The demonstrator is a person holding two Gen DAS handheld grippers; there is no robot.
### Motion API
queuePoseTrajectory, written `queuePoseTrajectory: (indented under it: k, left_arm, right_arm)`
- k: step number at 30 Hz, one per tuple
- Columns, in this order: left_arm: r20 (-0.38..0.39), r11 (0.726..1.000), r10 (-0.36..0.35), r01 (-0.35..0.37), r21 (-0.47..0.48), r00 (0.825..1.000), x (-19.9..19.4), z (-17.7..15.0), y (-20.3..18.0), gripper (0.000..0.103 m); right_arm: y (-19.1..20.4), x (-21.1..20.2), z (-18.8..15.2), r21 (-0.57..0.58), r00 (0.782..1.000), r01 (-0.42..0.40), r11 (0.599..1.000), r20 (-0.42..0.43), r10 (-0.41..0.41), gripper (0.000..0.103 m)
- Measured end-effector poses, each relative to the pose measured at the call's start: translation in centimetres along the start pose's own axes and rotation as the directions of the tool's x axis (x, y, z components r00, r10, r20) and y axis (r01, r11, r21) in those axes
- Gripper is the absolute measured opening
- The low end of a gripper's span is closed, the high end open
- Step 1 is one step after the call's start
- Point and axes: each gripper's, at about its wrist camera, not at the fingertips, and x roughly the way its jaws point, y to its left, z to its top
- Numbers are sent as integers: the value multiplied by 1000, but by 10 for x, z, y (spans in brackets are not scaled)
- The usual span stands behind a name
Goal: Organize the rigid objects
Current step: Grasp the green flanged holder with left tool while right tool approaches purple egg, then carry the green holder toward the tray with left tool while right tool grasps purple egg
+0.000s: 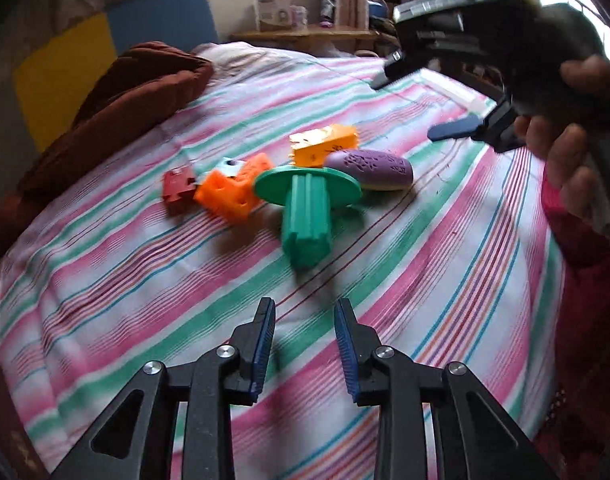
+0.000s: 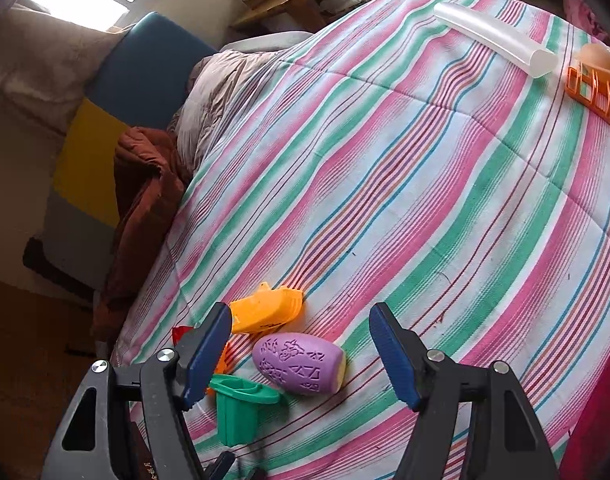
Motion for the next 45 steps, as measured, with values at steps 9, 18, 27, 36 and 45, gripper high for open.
queuePoseTrajectory:
  k: [9,18,27,36,45]
  left_arm:
    - [17,999,28,-27,-16,999,16,48,5,51]
    - [-34,1000,8,-9,-22,999,60,73,-2,31]
    - [-4,995,4,-4,-102,1000,13,10,-6,31]
    - [29,961,5,3,-278,1000,-38,-56,16,31]
    - [63,941,44,-20,-338,997,-62,-91,31,31]
  right_arm:
    - [1,1,-2,-6,1000,2,1000,-12,-2,73]
    - [9,8,-1,-43,1000,9,999,-23,-10,73]
    - [23,29,-9,-146,993,38,989,-109,-55,73]
    - [28,49,-15,-228,982,66,971,-158,-104,73]
    - [58,65,-40,-466,966,144,873,-124,-226,74]
